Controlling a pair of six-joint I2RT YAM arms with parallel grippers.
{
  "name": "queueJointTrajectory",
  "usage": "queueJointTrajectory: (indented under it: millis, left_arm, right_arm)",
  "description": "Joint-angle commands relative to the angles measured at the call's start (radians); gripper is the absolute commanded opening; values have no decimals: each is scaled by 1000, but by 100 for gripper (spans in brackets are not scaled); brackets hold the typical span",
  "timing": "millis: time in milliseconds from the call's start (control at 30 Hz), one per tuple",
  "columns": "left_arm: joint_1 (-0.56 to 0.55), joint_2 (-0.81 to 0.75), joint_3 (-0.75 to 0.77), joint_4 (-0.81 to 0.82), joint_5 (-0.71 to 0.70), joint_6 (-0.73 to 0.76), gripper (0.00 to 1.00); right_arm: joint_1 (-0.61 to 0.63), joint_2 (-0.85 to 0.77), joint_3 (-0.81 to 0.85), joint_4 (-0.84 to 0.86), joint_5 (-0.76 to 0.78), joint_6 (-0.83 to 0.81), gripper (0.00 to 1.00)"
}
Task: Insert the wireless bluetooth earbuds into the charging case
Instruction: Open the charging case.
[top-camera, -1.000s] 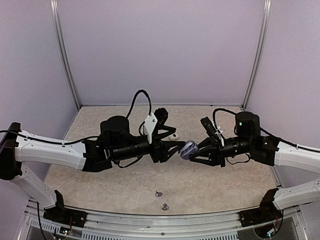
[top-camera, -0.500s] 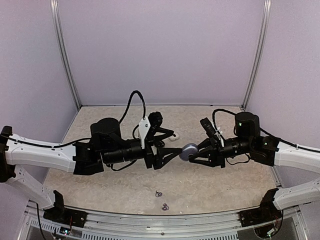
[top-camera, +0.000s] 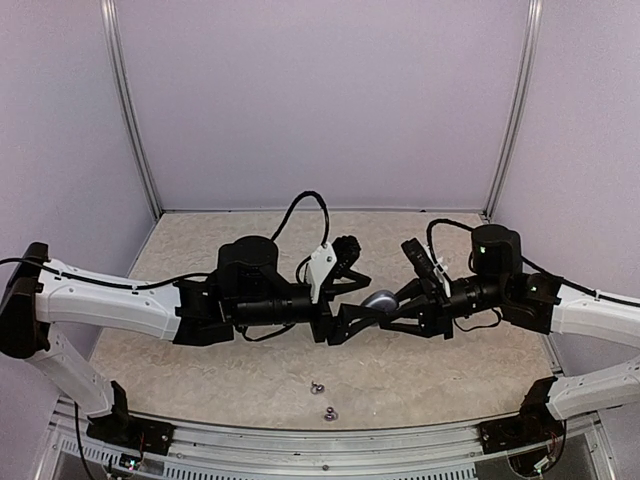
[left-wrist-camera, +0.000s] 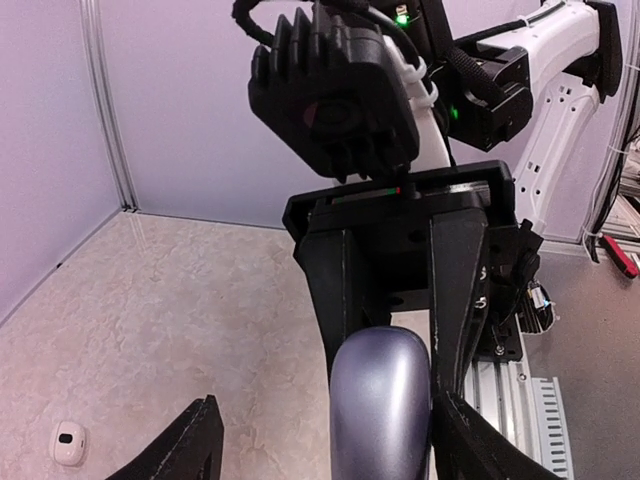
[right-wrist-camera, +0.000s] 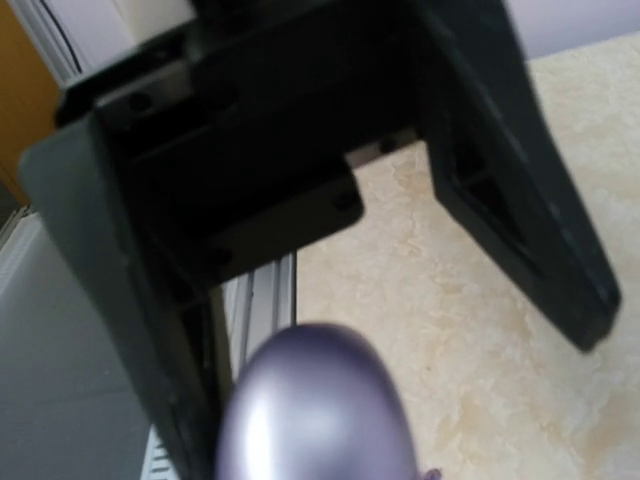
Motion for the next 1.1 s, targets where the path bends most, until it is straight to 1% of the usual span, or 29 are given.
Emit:
queueJointTrajectory:
  millis: [0, 133, 333, 633, 833, 900, 967, 1067]
  left_arm:
    - [33, -16, -2, 24, 24, -41, 71]
    - [73, -57, -38, 55, 75, -92, 71]
    - [97, -84, -60, 71, 111, -121, 70]
    - [99, -88, -67, 75, 73, -122, 70]
    - [106, -120, -100, 88, 37, -112, 74]
    - [114, -153, -115, 68, 17, -116, 75]
    - [117, -185, -126, 6, -6, -123, 76]
    - [115, -262, -209, -86, -48, -161, 77]
  right_arm:
    - [23, -39, 31, 6, -30, -47, 10]
    - [35, -51, 31, -10, -29, -81, 9]
    - [42, -49, 38, -22, -25, -99, 8]
    - [49, -57, 40, -23, -22, -100, 7]
    - [48, -62, 16, 6, 16, -54, 6]
    - [46, -59, 4, 19, 34, -28, 5]
    - [45, -60, -9, 43, 37, -3, 6]
    - [43, -74, -22, 63, 43, 25, 6]
